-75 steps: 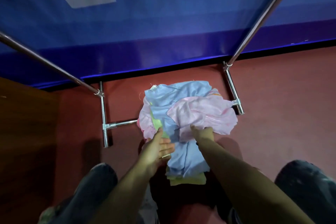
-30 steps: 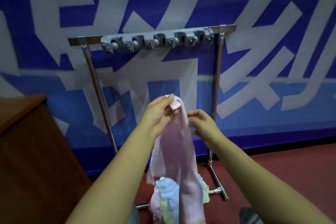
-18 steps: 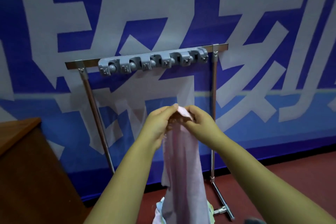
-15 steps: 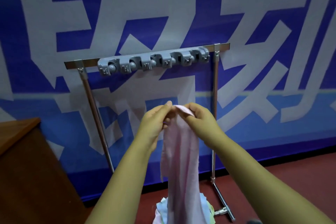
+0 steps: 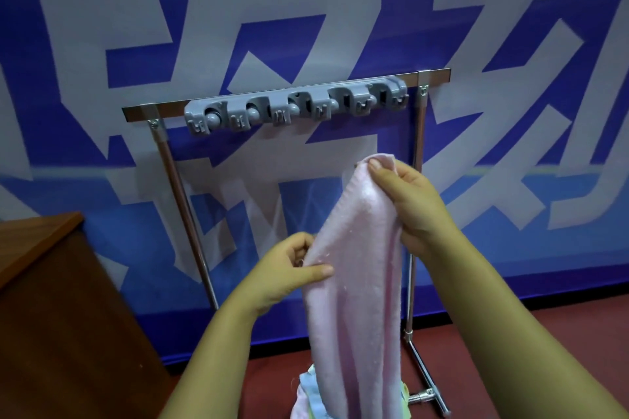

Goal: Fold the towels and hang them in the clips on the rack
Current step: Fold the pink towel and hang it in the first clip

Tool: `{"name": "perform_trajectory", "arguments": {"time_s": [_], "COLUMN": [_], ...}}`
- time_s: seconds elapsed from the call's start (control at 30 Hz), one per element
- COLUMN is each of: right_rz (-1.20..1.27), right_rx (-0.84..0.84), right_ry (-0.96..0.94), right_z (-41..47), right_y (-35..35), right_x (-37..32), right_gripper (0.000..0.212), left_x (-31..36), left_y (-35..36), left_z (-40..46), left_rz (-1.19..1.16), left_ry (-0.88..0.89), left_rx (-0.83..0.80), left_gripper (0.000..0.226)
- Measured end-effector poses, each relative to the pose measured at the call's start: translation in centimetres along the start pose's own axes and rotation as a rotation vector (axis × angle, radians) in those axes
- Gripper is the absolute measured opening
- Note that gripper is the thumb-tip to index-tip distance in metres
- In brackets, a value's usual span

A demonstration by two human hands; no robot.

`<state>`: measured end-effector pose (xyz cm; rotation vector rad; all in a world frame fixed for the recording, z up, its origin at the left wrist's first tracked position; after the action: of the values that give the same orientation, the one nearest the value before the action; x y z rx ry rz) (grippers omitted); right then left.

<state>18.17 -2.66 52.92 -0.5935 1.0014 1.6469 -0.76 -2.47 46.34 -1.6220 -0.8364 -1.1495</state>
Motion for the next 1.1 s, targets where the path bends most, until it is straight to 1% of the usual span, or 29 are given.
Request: {"name": "perform_trajectory", "arguments": {"time_s": [0.07, 0.13, 0.17, 0.3, 0.4, 0.47, 0.57, 0.6, 0.77, 0.83, 0.9, 0.97, 1.0, 1.07, 1.1], "right_rz": [0.025, 0.040, 0.037, -0.024, -0.035, -0.059, -0.094, -0.100, -0.108, -0.056, 0.037, 0.147, 0.190, 0.221, 0.212], "right_rx": [0.056, 0.096, 0.115, 0.215, 0.276, 0.314, 0.347, 0.354, 0.327, 0.329, 0.349, 0.367, 0.379, 0.407, 0.411], "right_ry": [-0.007, -0.022, -0.030, -0.048, -0.044, -0.033, -0.005, 0.007, 0.047, 0.066, 0.122, 0.195, 0.229, 0.279, 0.300], "right_z": [0.3, 0.6, 0.7, 1.0, 1.3, 1.4, 1.5, 1.4, 0.9, 0.6, 0.3, 0.0, 0.0, -0.3, -0.4], "right_y": [-1.1, -2.2, -2.7, -4.7, -5.8, -6.4, -7.5, -7.8, -9.5, -9.9, -10.2, -10.1, -9.9, -9.5, -9.2], "right_x": [-0.4, -0.8, -1.0, -1.4, -1.7, -1.9, -2.0, -1.9, -2.0, -2.0, -1.8, -1.4, -1.2, -0.6, -0.2], "right_gripper": [0.019, 0.019, 0.019, 0.019, 0.018, 0.017, 0.014, 0.012, 0.009, 0.012, 0.014, 0.017, 0.019, 0.022, 0.024], "left_x": [-1.2, -1.9, -2.1, -1.9, -1.6, -1.3, -0.9, -0.9, -0.6, -0.6, -0.4, -0.3, -0.3, -0.5, -0.6], "left_y": [-1.4, -3.0, -3.9, -7.1, -8.5, -9.0, -9.3, -9.3, -9.2, -9.1, -8.8, -8.4, -8.2, -7.8, -7.6], "left_z": [-0.1, -0.5, -0.6, -1.1, -1.2, -1.4, -1.7, -1.7, -1.6, -1.7, -1.9, -1.8, -1.7, -1.3, -1.1], "left_rz": [0.071, 0.160, 0.214, 0.363, 0.381, 0.239, -0.163, -0.246, -0.520, -0.626, -0.692, -0.724, -0.744, -0.797, -0.820], "left_ry": [-0.049, -0.092, -0.108, -0.181, -0.177, -0.114, -0.037, -0.025, 0.056, 0.099, 0.113, 0.087, 0.068, 0.026, 0.000], "left_rx": [0.002, 0.068, 0.108, 0.178, 0.263, 0.322, 0.379, 0.392, 0.432, 0.401, 0.369, 0.373, 0.384, 0.417, 0.425], "left_gripper": [0.036, 0.048, 0.048, 0.018, 0.008, 0.004, 0.008, 0.009, 0.013, 0.015, 0.013, 0.013, 0.017, 0.028, 0.027]}}
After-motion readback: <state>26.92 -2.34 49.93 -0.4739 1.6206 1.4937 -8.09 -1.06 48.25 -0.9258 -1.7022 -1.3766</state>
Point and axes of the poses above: each hand's wrist, its own z-axis towards the middle knuckle, its own y-axis out of the palm, x = y × z, the point moved 1 cm from there along z, towards the middle knuckle, and after that the axes turned 14 degrees about -y, right-handed, at the moved point
